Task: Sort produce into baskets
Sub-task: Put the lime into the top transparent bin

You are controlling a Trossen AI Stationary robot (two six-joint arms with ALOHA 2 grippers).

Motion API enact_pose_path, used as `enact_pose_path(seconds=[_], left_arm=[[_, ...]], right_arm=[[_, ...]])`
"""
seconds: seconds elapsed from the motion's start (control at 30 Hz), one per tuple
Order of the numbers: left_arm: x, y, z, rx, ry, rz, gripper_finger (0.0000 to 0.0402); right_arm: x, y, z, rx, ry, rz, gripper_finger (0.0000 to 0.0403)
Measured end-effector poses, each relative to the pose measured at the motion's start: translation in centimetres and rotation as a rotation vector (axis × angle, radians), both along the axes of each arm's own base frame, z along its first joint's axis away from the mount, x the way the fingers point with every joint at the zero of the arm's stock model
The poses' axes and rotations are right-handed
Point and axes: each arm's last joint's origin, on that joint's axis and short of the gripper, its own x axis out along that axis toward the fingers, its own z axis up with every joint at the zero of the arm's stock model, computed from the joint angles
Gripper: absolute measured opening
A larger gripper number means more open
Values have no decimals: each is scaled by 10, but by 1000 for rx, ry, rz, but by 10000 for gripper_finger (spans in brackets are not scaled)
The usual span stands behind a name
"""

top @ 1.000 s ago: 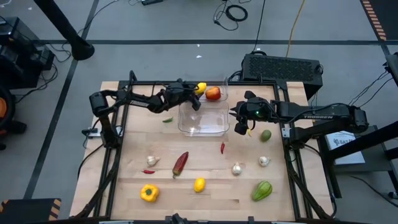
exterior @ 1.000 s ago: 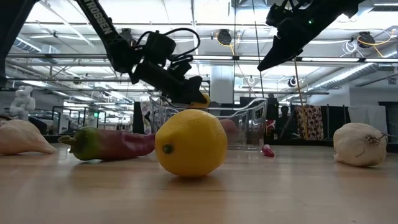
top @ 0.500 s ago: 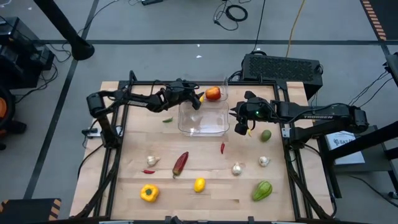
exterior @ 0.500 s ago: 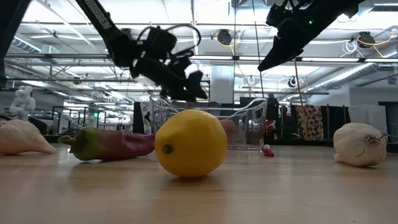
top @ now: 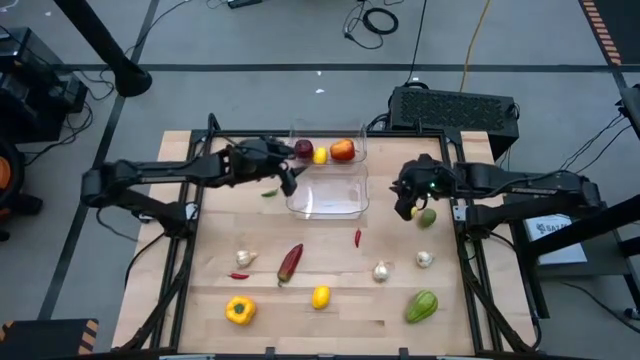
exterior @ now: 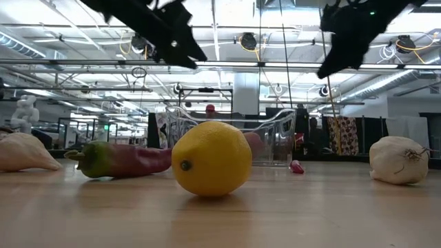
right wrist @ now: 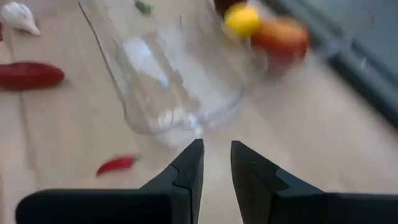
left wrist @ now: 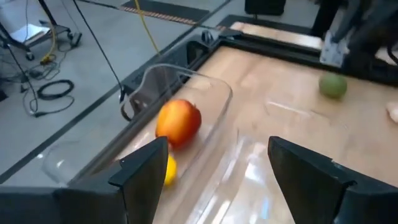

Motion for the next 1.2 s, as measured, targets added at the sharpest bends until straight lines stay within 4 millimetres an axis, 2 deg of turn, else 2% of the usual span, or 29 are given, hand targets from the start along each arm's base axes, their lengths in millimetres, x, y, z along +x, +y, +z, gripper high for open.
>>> enact_pose_path(seconds=[0.1, 0.27, 0.43, 0.63, 0.9, 1.03, 1.2], left_arm=[[-8, -10, 3, 12, 46, 3, 283], [-14, -21, 5, 7, 73, -24, 283], [-13, -32, 2, 1, 106, -64, 283], [-14, -45, -3, -50, 148, -87, 283], [-13, -58, -3, -66, 130, -94, 283], [-13, -60, -3, -60, 129, -89, 283], [-13, -61, -3, -57, 129, -88, 283]], right_arm=[[-10, 7, -7, 105, 78, -106, 73], [-25, 18, -26, 204, 165, -473, 73], [-23, 27, -47, 247, 201, -583, 87], [-14, 33, -62, 315, 296, -616, 160], [-12, 31, -77, 281, 429, -737, 276], [-11, 29, -84, 256, 499, -777, 307], [-6, 26, -92, 233, 556, -791, 317]])
